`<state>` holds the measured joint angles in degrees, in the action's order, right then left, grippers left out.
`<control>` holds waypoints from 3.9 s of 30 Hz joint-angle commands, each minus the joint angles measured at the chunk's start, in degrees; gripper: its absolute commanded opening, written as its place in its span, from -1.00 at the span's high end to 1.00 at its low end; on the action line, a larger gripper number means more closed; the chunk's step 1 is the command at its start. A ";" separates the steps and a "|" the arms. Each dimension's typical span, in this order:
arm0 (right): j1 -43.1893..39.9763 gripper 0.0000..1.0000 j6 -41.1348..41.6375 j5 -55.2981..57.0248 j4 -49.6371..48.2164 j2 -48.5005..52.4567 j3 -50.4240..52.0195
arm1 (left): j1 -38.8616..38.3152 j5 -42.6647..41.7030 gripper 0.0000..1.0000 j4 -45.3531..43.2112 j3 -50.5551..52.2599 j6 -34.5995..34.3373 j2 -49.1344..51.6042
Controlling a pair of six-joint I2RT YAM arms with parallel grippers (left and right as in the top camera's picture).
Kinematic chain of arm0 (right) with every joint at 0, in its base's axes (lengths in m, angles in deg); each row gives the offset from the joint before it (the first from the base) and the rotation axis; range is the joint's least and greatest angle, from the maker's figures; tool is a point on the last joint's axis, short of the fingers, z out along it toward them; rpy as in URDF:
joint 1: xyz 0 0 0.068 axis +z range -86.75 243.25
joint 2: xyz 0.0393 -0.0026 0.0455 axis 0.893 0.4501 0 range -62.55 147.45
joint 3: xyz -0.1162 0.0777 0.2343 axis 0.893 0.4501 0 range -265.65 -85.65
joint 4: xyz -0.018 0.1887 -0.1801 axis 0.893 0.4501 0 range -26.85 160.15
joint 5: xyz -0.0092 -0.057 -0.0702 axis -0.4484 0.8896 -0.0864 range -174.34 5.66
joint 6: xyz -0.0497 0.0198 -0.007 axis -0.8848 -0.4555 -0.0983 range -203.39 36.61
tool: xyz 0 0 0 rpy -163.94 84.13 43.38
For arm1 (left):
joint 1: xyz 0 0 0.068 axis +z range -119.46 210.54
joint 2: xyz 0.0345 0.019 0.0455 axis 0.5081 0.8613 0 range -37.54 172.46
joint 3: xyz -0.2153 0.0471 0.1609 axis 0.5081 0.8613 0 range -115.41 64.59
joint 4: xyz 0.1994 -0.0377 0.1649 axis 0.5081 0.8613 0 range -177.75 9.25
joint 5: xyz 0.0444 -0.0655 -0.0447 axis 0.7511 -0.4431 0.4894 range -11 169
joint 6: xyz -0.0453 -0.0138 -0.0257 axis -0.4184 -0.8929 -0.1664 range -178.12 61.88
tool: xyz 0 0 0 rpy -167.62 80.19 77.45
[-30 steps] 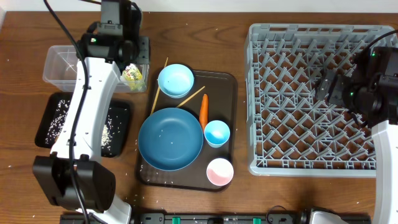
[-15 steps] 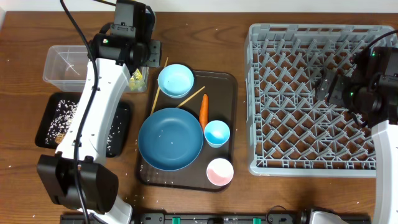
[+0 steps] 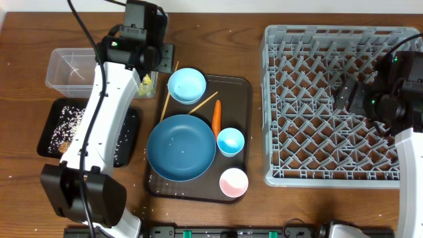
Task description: Sort waste into correct bins and load items into the dishwasher rack
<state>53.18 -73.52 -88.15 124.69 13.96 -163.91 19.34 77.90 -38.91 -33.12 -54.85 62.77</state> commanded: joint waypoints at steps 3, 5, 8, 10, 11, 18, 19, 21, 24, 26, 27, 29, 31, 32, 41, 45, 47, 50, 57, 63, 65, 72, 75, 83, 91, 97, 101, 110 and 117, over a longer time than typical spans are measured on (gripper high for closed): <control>-0.37 -0.99 -0.07 0.39 0.09 -0.33 -0.59 | -2.62 0.11 -0.22 -0.07 0.20 2.54 0.22; -0.37 -0.98 -0.07 0.39 0.07 -0.33 -0.59 | -3.26 0.15 -0.33 -0.17 0.20 2.75 0.46; -0.37 -0.98 -0.07 0.39 0.07 -0.33 -0.59 | -3.52 0.15 -0.43 -0.17 0.20 2.71 0.92; -0.37 -0.98 -0.07 0.42 0.04 -0.33 -0.59 | -3.63 0.15 -0.46 0.04 0.20 2.69 1.38; -0.37 -0.99 -0.09 0.46 0.04 -0.33 -0.59 | -3.63 0.11 -0.46 0.22 0.20 2.67 1.60; -0.37 -0.99 -0.09 0.63 0.00 -0.33 -0.57 | -4.46 0.09 -0.47 2.38 0.28 2.67 2.73; -0.37 -0.98 -0.09 0.63 0.00 -0.33 -0.59 | -4.85 0.09 -0.48 2.69 0.39 2.67 2.80; -0.37 -0.98 -0.11 0.63 -0.02 -0.33 -0.57 | -5.77 0.09 -0.48 3.63 0.44 2.67 3.04; -0.37 -0.98 -0.09 0.61 -0.22 -0.33 -0.59 | -7.13 0.09 -0.49 5.51 0.46 2.64 3.21; -0.37 -0.99 -0.09 0.61 -0.26 -0.33 -0.59 | -8.17 0.09 -0.50 7.02 0.46 2.54 3.37; -0.37 -0.99 -0.09 0.61 -0.26 -0.33 -0.57 | -8.63 0.09 -0.57 7.74 0.48 2.29 3.41; -0.37 -0.98 -0.09 0.61 -0.22 -0.33 -0.57 | -9.79 0.11 -0.60 9.53 0.48 1.79 3.41; -0.37 -0.98 -0.07 0.59 -0.09 -0.33 -0.59 | -10.56 0.13 -0.72 11.19 0.48 1.75 3.43; -0.37 -0.98 -0.09 0.59 0.04 -0.33 -0.57 | -10.82 0.24 -0.80 12.11 0.48 0.90 3.41; -0.37 -0.98 -0.09 0.61 0.81 -0.33 -0.59 | -10.91 0.24 -0.97 17.79 0.48 -5.14 3.41; -0.37 -0.99 -0.09 0.61 0.61 -0.33 -0.57 | -10.91 0.26 -0.97 19.78 0.48 -5.14 3.41; -0.37 -0.98 -0.09 0.61 0.70 -0.33 -0.59 | -10.91 0.26 -0.98 20.11 0.63 -5.11 3.41; -0.37 -0.98 -0.09 0.61 0.90 -0.33 -0.57 | -10.88 0.28 -0.98 18.99 1.03 -5.01 3.43; -0.37 -0.98 -0.07 0.59 0.94 -0.33 -0.59 | -10.91 0.26 -0.98 7.72 2.40 0.07 3.82; -0.37 -0.99 -0.07 0.59 1.05 -0.33 -0.59 | -10.91 0.28 -0.98 0.68 2.40 7.65 6.64; -0.37 -0.98 -0.07 0.59 1.11 -0.33 -0.57 | -10.91 0.31 -0.98 0.02 2.43 9.09 8.37; -0.37 -0.98 -0.09 0.61 1.27 -0.33 -0.57 | -10.91 0.26 -0.97 -0.74 2.40 11.72 13.88; -0.37 -0.98 -0.09 0.61 1.18 -0.33 -0.57 | -11.13 0.26 -0.97 -0.79 2.40 11.72 14.08; -0.37 -0.98 -0.09 0.61 1.09 -0.33 -0.57 | -11.91 -2.73 -0.94 -1.01 2.43 11.67 15.58; -0.37 -0.99 -0.07 0.59 1.07 -0.33 -0.57 | -11.91 -2.71 -0.89 -1.60 2.86 10.27 15.78; -0.37 -0.99 -0.07 0.59 1.14 -0.33 -0.57 | -11.91 -2.71 -0.89 -3.15 3.02 9.70 17.31; -0.37 -0.98 -0.07 0.59 1.27 -0.33 -0.57 | -11.91 -2.73 -0.89 -3.34 3.02 9.51 18.32; -0.37 -0.98 -0.07 0.59 1.25 -0.33 -0.59 | -11.91 -2.73 -0.89 -4.33 3.02 9.51 19.32; -0.37 -0.99 -0.07 0.59 1.25 -0.33 -0.57 | -11.91 -2.73 -0.89 -4.57 2.99 7.72 19.28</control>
<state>53.18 -73.52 -88.13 125.91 13.96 -163.91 7.45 75.91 -43.44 -30.60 -45.15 81.31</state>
